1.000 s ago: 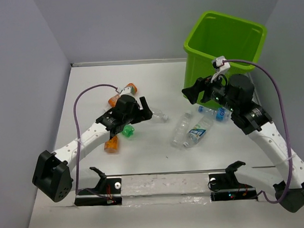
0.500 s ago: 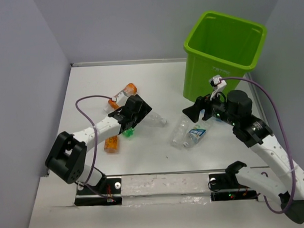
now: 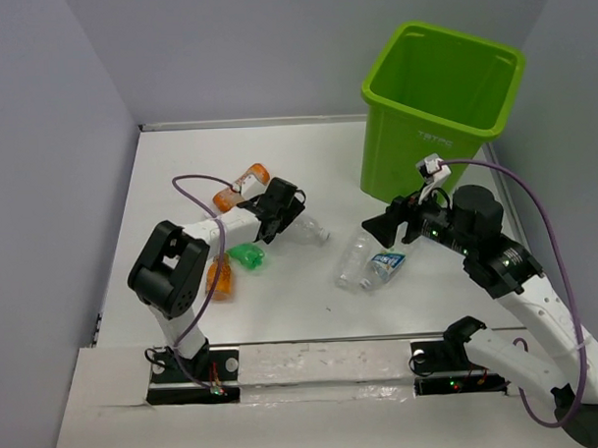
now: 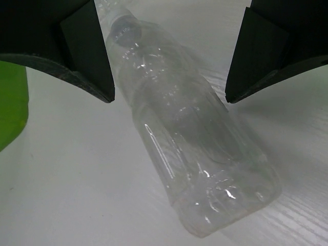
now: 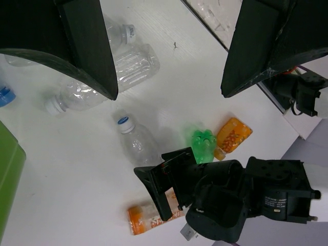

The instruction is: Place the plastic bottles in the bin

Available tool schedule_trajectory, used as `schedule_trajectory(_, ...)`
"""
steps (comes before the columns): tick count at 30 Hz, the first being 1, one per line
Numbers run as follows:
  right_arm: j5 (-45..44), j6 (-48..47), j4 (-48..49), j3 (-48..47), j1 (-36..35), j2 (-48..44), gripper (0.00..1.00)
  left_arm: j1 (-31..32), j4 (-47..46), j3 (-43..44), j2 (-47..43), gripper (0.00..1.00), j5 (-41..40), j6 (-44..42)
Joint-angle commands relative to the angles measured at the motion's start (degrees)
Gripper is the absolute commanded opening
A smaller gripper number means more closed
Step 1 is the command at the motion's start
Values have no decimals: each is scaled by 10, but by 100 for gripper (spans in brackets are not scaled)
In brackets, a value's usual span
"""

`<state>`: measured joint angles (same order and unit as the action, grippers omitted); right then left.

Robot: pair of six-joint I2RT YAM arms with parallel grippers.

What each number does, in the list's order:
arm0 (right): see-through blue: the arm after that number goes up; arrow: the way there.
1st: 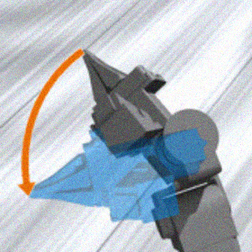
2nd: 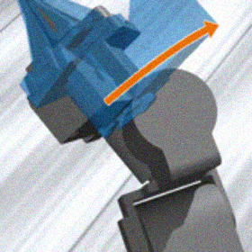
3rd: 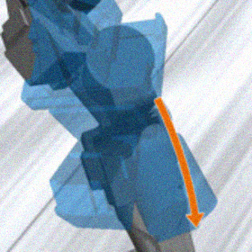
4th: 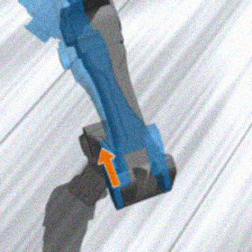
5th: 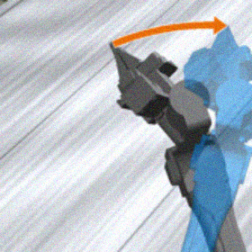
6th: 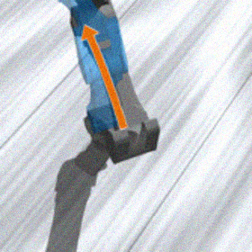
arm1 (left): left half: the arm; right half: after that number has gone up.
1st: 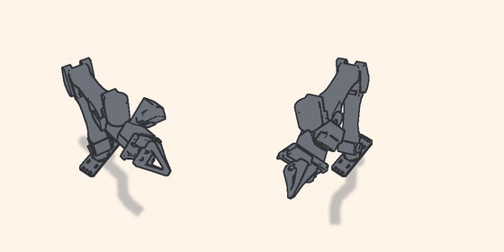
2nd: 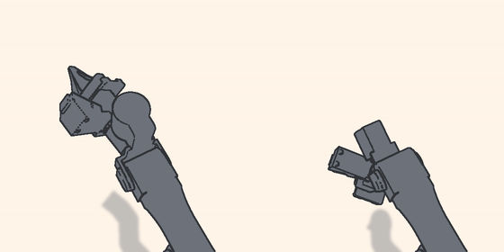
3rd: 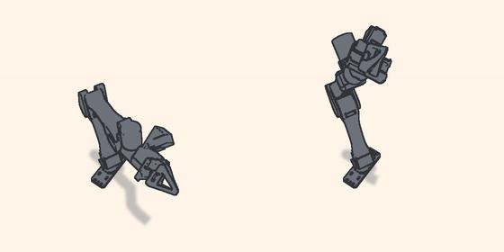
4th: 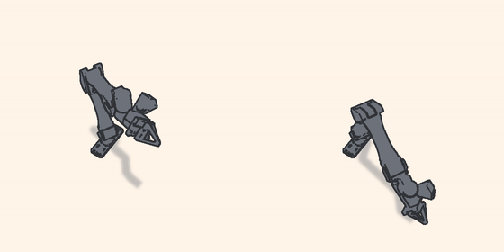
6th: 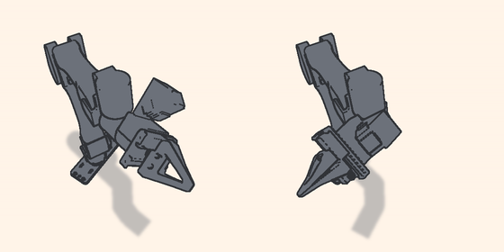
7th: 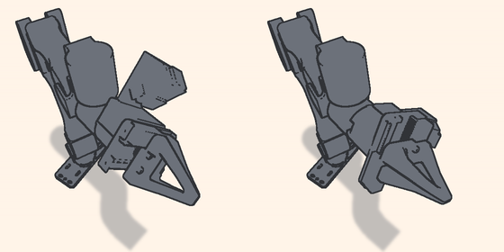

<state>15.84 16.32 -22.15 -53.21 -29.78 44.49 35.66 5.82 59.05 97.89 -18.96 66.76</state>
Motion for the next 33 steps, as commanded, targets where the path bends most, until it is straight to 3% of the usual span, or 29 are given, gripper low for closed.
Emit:
schedule_trajectory(1, 10, 4, 11, 8, -6, -5, 87, -9, 2, 34, 37, 98, -31, -15)
schedule_trajectory(10, 12, 4, 13, 12, -6, 2, 87, -10, -17, 43, 47, 68, -12, -23)
schedule_trajectory(14, -12, 8, 13, 9, -6, -3, 87, 0, -22, 32, -5, 63, -24, -39)
schedule_trajectory(17, -41, 22, 13, 14, -6, -31, 86, 16, -28, 45, -91, 63, -39, -74)
schedule_trajectory(24, -113, 89, 6, 81, -6, -100, 87, 70, -63, 183, -160, 63, -74, -209)
schedule_trajectory(30, -103, 145, -2, 168, -6, -168, 86, 121, -132, 411, -97, 63, -105, -331)
schedule_trajectory(33, -90, 146, -5, 185, -6, -180, 86, 129, -164, 480, -56, 63, -98, -354)
